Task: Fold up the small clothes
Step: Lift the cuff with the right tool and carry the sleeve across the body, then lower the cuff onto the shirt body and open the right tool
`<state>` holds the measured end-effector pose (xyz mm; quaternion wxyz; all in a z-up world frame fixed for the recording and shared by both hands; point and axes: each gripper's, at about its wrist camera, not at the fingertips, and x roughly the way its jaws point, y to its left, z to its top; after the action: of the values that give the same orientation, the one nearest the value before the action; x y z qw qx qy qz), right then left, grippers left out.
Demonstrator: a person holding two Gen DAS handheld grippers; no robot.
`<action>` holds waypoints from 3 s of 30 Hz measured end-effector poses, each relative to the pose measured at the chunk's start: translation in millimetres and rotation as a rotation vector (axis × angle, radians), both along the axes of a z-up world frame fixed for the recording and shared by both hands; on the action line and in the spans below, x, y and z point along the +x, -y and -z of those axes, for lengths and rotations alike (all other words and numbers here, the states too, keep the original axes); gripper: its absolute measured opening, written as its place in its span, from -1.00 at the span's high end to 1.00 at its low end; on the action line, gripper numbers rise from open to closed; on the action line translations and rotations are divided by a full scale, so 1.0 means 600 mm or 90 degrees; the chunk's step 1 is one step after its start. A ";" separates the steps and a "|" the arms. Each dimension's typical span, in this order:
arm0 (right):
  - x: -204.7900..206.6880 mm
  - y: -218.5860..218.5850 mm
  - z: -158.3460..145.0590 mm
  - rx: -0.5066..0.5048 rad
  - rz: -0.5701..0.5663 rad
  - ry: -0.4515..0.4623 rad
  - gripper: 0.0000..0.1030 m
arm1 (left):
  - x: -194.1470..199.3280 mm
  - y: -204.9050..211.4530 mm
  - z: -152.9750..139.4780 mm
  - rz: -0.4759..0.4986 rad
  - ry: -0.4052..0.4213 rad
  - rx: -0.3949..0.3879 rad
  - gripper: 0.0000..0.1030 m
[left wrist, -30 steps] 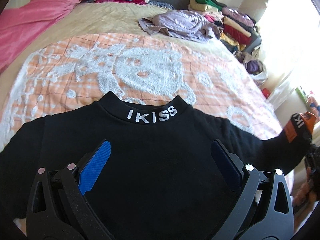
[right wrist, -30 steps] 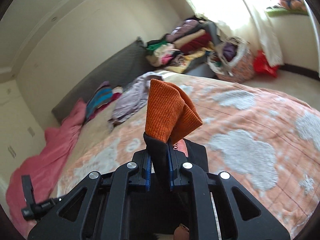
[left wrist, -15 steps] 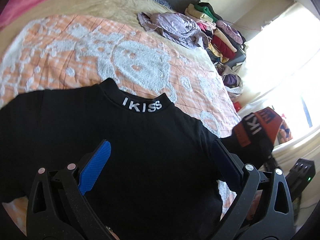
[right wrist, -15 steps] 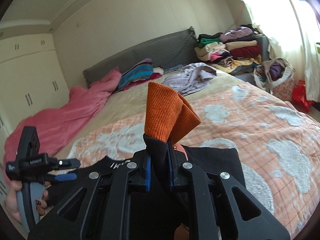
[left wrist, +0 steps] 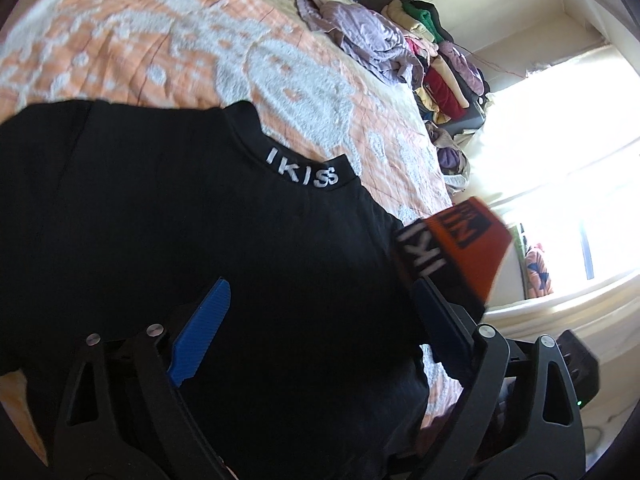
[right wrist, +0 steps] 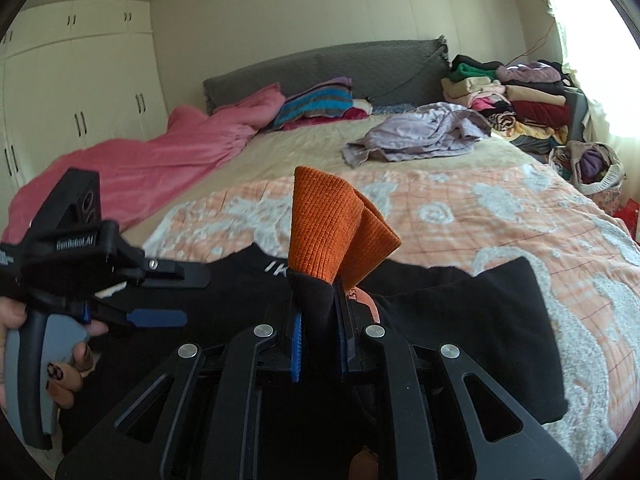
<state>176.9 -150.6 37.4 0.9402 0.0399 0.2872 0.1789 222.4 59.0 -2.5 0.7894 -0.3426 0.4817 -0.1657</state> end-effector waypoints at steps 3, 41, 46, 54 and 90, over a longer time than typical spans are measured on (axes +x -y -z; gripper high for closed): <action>0.000 -0.018 0.026 -0.010 -0.031 -0.030 0.71 | -0.001 -0.007 0.013 -0.006 -0.012 -0.024 -0.57; -0.048 0.071 0.028 -0.022 -0.028 -0.059 0.27 | 0.010 0.056 0.008 0.039 0.008 0.023 0.98; -0.040 0.102 0.023 -0.008 0.008 -0.060 0.27 | 0.003 0.042 -0.075 0.029 0.086 0.048 0.98; -0.025 0.137 0.028 -0.018 0.064 -0.071 0.24 | -0.026 -0.032 -0.091 -0.007 0.100 0.064 0.98; 0.007 0.079 0.111 -0.114 0.036 -0.176 0.02 | -0.078 -0.068 0.045 -0.033 0.023 0.346 0.37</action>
<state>181.3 -198.0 -29.1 0.8960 -0.0119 0.4278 0.1187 175.4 99.7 -29.6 0.8650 -0.1274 0.4851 -0.0161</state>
